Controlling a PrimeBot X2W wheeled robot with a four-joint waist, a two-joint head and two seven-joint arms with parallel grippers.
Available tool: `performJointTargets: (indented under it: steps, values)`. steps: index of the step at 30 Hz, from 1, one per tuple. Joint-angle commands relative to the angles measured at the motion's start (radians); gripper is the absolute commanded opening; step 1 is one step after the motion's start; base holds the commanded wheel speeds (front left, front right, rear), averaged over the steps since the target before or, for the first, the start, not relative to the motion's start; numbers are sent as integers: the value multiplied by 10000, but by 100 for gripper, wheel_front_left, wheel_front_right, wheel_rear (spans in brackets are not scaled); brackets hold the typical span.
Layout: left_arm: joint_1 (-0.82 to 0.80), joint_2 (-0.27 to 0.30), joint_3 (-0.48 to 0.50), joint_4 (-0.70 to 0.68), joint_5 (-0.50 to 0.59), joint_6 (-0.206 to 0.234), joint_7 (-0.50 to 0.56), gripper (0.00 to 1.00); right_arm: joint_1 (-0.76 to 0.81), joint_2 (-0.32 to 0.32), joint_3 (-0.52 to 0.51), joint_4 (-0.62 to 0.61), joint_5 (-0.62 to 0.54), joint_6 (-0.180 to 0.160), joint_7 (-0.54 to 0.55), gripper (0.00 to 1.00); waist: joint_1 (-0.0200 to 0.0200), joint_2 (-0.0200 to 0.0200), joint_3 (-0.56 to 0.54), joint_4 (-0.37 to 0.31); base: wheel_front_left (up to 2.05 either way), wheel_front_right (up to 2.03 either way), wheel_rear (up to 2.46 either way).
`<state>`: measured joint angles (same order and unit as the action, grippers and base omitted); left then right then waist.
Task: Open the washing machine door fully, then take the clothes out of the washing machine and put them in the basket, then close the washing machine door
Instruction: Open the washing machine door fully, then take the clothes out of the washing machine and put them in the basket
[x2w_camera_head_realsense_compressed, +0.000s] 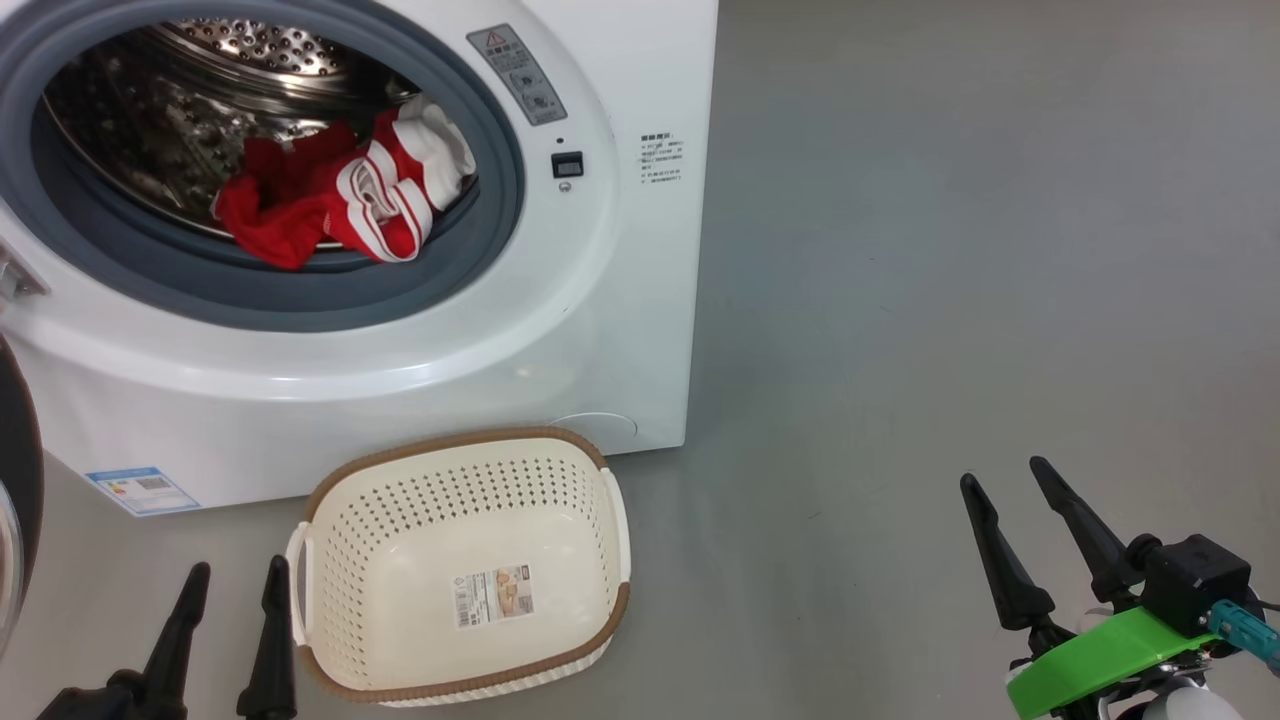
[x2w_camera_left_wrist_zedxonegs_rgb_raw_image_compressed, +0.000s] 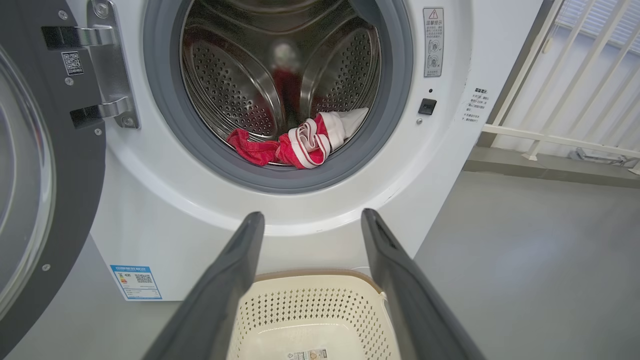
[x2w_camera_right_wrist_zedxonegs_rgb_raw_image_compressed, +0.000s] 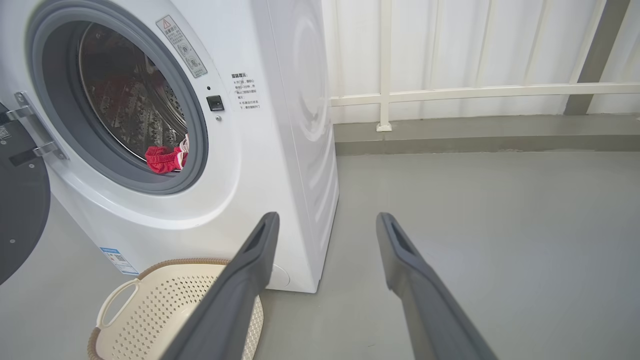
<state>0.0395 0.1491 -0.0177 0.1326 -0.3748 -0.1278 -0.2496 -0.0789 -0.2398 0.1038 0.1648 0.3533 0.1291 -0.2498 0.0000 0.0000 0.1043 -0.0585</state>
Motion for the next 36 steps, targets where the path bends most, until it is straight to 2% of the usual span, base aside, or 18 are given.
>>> performJointTargets:
  steps: [1,21,36]
  values:
    - [-137,159,338,-282,33,-29,-122,100,-10,-77,112,-274,-73,16,-120,100,0,0,4,2,0,0,0]
    - [-364,213,307,-150,30,-29,-122,100,-106,-76,136,-263,-113,16,-120,100,0,0,71,238,4,-5,1]
    - [-596,396,249,-162,-165,-29,-122,100,-265,-18,162,-243,-122,16,-120,100,0,0,287,235,113,-124,11]
